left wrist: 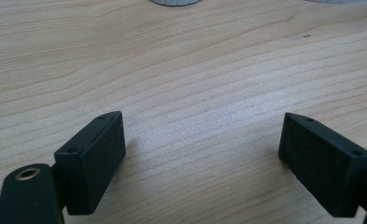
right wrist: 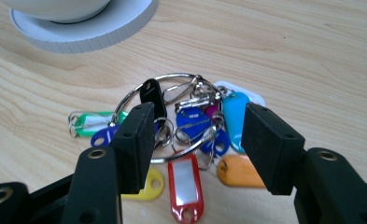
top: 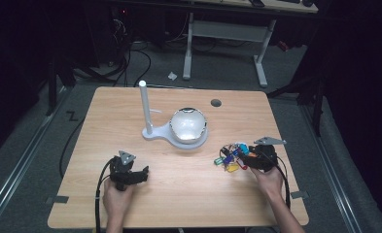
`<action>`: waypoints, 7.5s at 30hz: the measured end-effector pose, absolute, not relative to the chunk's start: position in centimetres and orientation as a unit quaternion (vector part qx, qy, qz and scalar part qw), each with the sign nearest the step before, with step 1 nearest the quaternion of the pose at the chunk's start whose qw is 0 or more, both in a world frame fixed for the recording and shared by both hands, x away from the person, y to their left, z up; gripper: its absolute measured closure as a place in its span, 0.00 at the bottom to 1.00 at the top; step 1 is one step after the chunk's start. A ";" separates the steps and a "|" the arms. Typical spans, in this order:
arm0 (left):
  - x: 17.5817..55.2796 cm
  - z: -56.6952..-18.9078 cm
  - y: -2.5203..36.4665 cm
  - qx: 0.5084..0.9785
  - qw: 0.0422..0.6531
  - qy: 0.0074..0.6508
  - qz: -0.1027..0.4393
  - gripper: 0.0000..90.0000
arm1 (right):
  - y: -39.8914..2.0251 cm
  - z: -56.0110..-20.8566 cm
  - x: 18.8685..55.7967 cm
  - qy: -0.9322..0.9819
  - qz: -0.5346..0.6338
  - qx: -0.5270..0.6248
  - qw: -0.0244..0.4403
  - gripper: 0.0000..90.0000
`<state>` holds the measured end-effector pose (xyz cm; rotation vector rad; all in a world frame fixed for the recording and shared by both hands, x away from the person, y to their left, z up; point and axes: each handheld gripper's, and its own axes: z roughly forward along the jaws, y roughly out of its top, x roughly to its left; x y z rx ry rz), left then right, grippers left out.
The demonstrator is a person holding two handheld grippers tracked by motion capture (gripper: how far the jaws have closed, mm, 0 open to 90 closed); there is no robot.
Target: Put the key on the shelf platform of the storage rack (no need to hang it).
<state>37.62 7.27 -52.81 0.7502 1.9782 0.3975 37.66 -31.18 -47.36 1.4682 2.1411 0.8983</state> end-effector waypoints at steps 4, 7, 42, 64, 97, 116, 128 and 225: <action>37.6 -52.8 7.3 0.306 0.475 0.809 0.162 0.17 | -30.8 -47.4 38.8 0.770 0.312 0.522 0.194 0.48; 37.6 -52.8 7.3 0.307 0.475 0.809 0.162 0.17 | -30.6 -47.6 39.7 0.774 0.304 0.521 0.192 0.47; 37.6 -52.8 7.3 0.306 0.475 0.809 0.162 0.17 | -29.2 -50.3 42.6 0.791 0.267 0.528 0.154 0.24; 37.6 -52.8 7.3 0.307 0.475 0.809 0.162 0.17 | -28.4 -50.0 42.7 0.828 0.235 0.479 0.172 0.76; 37.6 -52.8 7.3 0.307 0.475 0.809 0.162 0.17 | -31.2 -45.9 40.8 0.804 0.326 0.459 0.193 0.92; 37.6 -52.8 7.3 0.307 0.475 0.809 0.162 0.17 | -31.9 -41.3 39.4 0.797 0.364 0.432 0.214 0.92; 37.6 -52.8 7.3 0.307 0.475 0.808 0.162 0.17 | -31.7 -38.8 39.0 0.794 0.386 0.416 0.217 0.93; 37.6 -52.8 7.2 0.305 0.474 0.810 0.161 0.17 | -19.6 -30.5 47.5 0.815 0.458 0.325 0.145 0.93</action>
